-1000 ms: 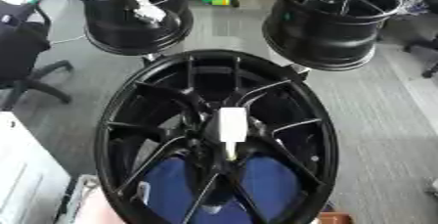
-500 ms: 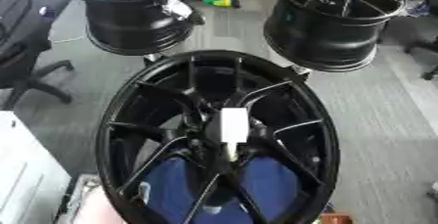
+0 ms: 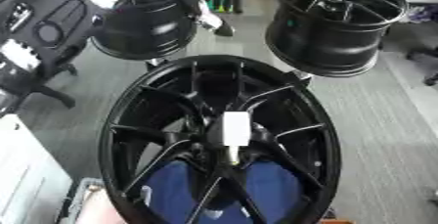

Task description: Pull the pin out of the wheel hub.

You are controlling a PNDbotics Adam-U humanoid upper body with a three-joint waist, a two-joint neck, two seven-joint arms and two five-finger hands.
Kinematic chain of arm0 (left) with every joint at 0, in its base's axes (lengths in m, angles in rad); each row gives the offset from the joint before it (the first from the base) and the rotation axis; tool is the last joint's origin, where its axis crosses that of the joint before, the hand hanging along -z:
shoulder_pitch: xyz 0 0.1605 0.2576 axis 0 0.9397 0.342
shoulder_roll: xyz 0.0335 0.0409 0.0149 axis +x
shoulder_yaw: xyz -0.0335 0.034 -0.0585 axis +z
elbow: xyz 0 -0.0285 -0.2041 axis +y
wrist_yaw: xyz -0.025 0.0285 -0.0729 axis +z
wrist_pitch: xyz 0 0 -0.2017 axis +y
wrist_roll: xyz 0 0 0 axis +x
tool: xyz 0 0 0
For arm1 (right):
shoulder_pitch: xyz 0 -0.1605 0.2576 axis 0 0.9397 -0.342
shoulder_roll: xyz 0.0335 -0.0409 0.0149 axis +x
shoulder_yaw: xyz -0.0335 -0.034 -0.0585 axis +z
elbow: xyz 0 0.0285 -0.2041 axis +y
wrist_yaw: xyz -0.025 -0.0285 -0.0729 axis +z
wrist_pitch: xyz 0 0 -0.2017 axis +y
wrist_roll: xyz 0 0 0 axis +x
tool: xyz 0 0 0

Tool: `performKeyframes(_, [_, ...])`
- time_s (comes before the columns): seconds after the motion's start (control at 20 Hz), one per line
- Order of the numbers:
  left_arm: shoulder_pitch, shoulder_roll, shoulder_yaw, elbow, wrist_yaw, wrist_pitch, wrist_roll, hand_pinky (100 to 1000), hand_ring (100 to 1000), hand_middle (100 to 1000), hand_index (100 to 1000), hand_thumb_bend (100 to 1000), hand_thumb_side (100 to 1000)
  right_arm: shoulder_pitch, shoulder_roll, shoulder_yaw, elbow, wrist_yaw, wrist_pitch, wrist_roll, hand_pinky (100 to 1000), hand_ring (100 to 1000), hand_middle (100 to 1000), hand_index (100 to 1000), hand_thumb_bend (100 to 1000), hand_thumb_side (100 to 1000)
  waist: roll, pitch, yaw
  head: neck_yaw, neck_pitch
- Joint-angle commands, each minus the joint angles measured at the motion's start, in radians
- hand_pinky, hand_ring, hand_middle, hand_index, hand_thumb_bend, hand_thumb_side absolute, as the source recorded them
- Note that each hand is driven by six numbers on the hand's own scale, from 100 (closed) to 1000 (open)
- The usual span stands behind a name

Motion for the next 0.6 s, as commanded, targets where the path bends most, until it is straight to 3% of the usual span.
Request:
performKeyframes(0.05, [-0.02,0.029,-0.029,-0.037,0.018,0.049,0.048,699,680,647,804,428,582,-0.008,-0.027,-0.009,-0.006,0.01,0.002,0.001,858,740,778,831,100,100,0.001,-0.015,0.002,-0.007,-0.013])
performKeyframes(0.3, [-0.018,0.06,-0.111,-0.158,0.069,0.164,0.115,702,684,650,804,439,584,-0.004,-0.028,-0.003,-0.006,0.011,0.006,0.0,858,739,778,831,100,100,0.005,-0.013,0.005,-0.012,-0.008])
performKeyframes(0.6, [-0.018,0.081,-0.168,-0.282,0.11,0.314,0.122,699,687,656,816,442,612,0.0,-0.027,0.004,-0.006,0.01,0.012,-0.003,859,739,778,831,100,100,0.008,-0.011,0.007,-0.016,-0.002])
